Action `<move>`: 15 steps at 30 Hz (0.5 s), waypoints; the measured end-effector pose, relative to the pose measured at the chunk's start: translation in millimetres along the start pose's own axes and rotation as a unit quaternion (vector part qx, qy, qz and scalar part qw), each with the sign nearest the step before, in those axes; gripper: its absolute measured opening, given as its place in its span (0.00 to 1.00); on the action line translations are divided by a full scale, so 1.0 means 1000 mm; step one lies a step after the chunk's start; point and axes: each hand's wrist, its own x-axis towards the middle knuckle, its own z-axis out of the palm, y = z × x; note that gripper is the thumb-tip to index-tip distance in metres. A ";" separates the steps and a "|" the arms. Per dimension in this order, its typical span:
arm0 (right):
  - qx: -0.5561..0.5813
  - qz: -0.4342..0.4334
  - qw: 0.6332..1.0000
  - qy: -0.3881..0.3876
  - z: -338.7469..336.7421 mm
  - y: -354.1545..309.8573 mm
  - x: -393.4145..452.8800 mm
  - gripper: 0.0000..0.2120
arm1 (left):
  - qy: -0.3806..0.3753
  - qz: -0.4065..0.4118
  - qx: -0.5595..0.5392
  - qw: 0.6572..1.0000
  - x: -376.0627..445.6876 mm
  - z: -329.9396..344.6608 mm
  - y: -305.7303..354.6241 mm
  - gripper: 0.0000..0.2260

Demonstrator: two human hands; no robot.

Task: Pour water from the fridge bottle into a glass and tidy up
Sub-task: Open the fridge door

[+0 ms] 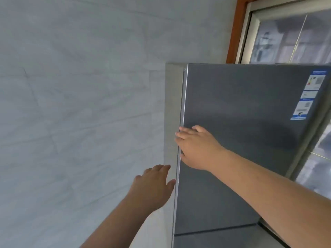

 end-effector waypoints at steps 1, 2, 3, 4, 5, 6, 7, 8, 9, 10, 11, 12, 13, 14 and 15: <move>-0.020 -0.012 1.000 0.009 0.004 0.002 0.014 0.17 | -0.014 -0.007 -0.029 0.999 0.008 0.003 -0.001 0.28; -0.026 -0.017 0.999 0.014 0.004 0.004 0.024 0.13 | -0.024 -0.012 -0.060 0.998 0.017 0.007 -0.004 0.28; -0.043 -0.025 0.999 0.017 0.008 0.007 0.036 0.12 | -0.032 -0.011 -0.094 0.995 0.028 0.012 -0.005 0.29; -0.054 -0.028 0.998 0.013 0.008 0.008 0.045 0.13 | -0.035 -0.011 -0.131 0.991 0.039 0.014 -0.007 0.29; -0.072 -0.026 0.997 -0.003 0.011 0.010 0.056 0.15 | -0.033 -0.009 -0.165 0.986 0.052 0.021 -0.007 0.30; -0.092 -0.020 0.995 -0.015 0.013 0.012 0.063 0.15 | -0.033 -0.006 -0.194 0.980 0.064 0.028 -0.007 0.30; -0.120 -0.012 0.993 -0.018 0.016 0.015 0.069 0.15 | -0.033 -0.005 -0.225 0.974 0.077 0.035 -0.006 0.31; -0.138 -0.005 0.990 -0.021 0.019 0.017 0.073 0.14 | -0.031 -0.004 -0.255 0.966 0.089 0.042 -0.006 0.32; -0.155 -0.003 0.988 -0.023 0.022 0.017 0.075 0.13 | -0.034 -0.007 -0.282 0.959 0.101 0.051 -0.006 0.33; -0.164 0.000 0.986 -0.026 0.024 0.016 0.076 0.13 | -0.039 -0.009 -0.307 0.951 0.112 0.057 -0.005 0.34; -0.167 0.004 0.986 -0.023 0.027 0.014 0.076 0.12 | -0.042 -0.009 -0.330 0.943 0.122 0.064 -0.004 0.34; -0.172 0.012 0.985 -0.020 0.028 0.012 0.076 0.11 | -0.045 -0.007 -0.349 0.936 0.131 0.070 -0.003 0.34; -0.173 0.017 0.985 0.006 0.032 0.010 0.076 0.07 | -0.040 -0.003 -0.365 0.930 0.138 0.077 -0.003 0.32; -0.163 0.016 0.986 0.041 0.037 0.010 0.076 0.03 | -0.027 -0.003 -0.378 0.925 0.144 0.082 -0.004 0.29; -0.147 0.018 0.986 0.077 0.041 0.009 0.076 0.00 | -0.006 -0.001 -0.384 0.923 0.150 0.087 -0.007 0.25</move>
